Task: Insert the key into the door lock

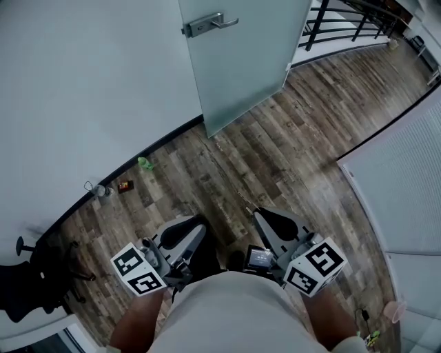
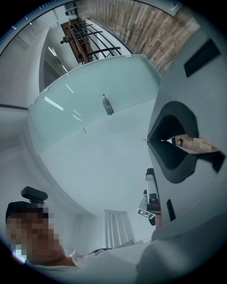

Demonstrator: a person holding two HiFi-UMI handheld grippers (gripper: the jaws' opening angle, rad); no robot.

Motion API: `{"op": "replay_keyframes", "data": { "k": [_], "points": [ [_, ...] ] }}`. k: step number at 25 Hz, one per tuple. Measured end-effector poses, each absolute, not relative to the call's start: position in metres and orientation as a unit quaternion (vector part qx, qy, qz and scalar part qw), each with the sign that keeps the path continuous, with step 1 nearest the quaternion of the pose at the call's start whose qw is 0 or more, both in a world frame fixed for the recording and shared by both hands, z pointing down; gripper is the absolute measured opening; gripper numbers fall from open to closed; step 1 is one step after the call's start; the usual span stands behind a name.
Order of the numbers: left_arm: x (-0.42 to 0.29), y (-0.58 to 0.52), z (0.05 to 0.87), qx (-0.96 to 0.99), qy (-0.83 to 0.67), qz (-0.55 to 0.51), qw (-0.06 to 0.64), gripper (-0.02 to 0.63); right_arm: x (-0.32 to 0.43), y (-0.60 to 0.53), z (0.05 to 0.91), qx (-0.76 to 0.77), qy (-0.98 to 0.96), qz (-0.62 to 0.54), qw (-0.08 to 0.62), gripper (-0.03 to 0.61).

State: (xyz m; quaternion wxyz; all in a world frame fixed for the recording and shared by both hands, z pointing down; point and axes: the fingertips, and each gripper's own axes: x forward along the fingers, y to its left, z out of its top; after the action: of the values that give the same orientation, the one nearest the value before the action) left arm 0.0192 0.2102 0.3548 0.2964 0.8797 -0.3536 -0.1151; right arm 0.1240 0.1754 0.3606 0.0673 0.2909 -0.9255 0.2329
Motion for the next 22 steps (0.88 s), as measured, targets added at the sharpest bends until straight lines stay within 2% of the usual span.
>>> {"op": "replay_keyframes", "data": {
  "k": [11,22],
  "points": [
    [-0.044,0.124,0.345,0.892,-0.318,-0.109,0.302,0.067,0.053,0.099,0.351,0.315,-0.917,0.237,0.063,0.015],
    [-0.093,0.083,0.344,0.897,-0.297,-0.11,0.308,0.067,0.0,0.061,0.347,0.328,-0.913,0.233,0.066,0.015]
  ]
}}
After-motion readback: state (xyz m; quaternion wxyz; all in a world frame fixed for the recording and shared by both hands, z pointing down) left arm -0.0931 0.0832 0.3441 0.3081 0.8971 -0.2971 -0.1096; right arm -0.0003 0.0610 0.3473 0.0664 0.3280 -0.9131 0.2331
